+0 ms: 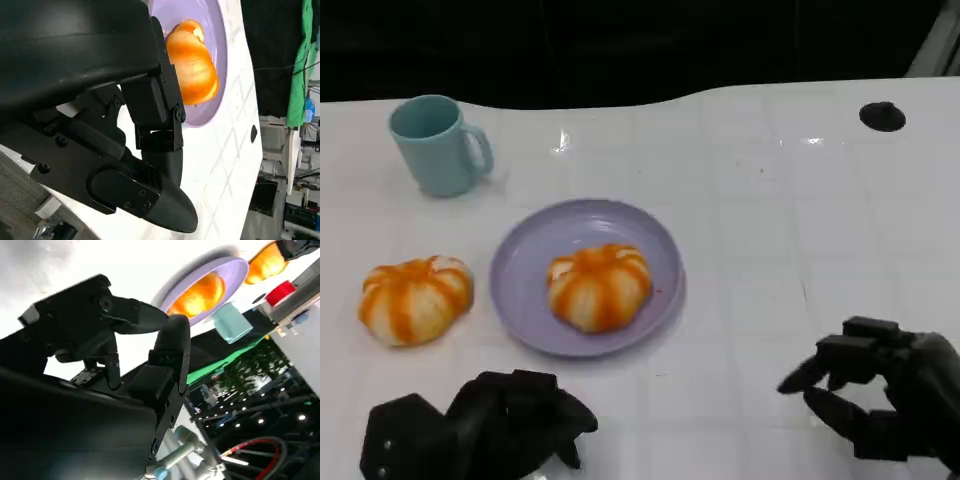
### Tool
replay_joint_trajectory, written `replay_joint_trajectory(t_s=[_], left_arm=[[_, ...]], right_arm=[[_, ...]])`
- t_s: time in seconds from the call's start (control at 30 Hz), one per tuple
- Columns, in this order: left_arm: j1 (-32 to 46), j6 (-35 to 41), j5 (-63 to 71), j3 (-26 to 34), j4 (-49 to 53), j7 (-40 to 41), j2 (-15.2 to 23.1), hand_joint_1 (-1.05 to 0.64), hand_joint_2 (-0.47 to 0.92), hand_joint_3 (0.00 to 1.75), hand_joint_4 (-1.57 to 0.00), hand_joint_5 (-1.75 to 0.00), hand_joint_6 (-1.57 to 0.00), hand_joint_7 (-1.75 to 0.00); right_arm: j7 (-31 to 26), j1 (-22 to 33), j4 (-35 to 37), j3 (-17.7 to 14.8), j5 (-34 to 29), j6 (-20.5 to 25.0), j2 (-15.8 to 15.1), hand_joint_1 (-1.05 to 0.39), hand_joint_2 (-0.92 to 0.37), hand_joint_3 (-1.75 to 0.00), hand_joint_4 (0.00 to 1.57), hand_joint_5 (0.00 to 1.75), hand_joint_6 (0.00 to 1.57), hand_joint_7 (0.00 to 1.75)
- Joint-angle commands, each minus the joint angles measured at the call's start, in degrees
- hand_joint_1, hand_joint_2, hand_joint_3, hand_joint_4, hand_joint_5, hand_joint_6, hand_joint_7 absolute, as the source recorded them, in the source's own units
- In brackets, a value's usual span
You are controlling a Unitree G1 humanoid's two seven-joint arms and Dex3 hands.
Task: Grasp the bread from the table and place it into the plate.
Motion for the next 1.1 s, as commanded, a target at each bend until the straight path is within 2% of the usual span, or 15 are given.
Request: replay_joint_trajectory(t_s=[0.03,0.17,0.37,0.5,1.1], left_arm=[[0.6,0.4,0.3,0.4,-0.2,0.5,1.0,-1.04,0.83,0.01,-0.89,-1.51,-1.41,-0.56],[0.2,0.3,-0.2,0.9,0.2,0.2,1.2,-1.04,0.83,0.01,-0.89,-1.51,-1.41,-0.56],[-0.3,0.1,-0.6,1.1,0.9,-0.3,1.4,-1.04,0.83,0.01,-0.89,-1.52,-1.4,-0.56],[-0.4,0.3,-0.6,1.1,1.2,-0.2,1.4,-1.03,0.82,0.0,-0.89,-1.51,-1.4,-0.56],[-0.8,-0.2,-0.4,1.1,2.1,-0.1,1.8,-1.02,0.84,0.01,-0.88,-1.51,-1.4,-0.56]], right_arm=[[-2.7,1.9,-0.4,-0.7,-1.9,-0.3,0.4,-0.28,-0.49,-1.14,0.79,1.73,0.79,1.25],[-6.3,0.9,2.2,-0.4,-4.1,-0.1,1.6,-0.29,-0.48,-1.18,0.82,1.74,0.76,1.37],[-6.2,-0.3,4.5,-0.2,-3.3,1.4,2.6,-0.32,-0.48,-1.2,0.84,1.75,0.7,1.54],[-6.7,-0.4,5.0,0.0,-3.8,2.5,2.7,-0.33,-0.48,-1.2,0.85,1.75,0.7,1.55],[-8.0,-1.6,7.0,1.4,-4.3,2.1,2.2,-0.35,-0.47,-1.16,0.87,1.75,0.73,1.5]])
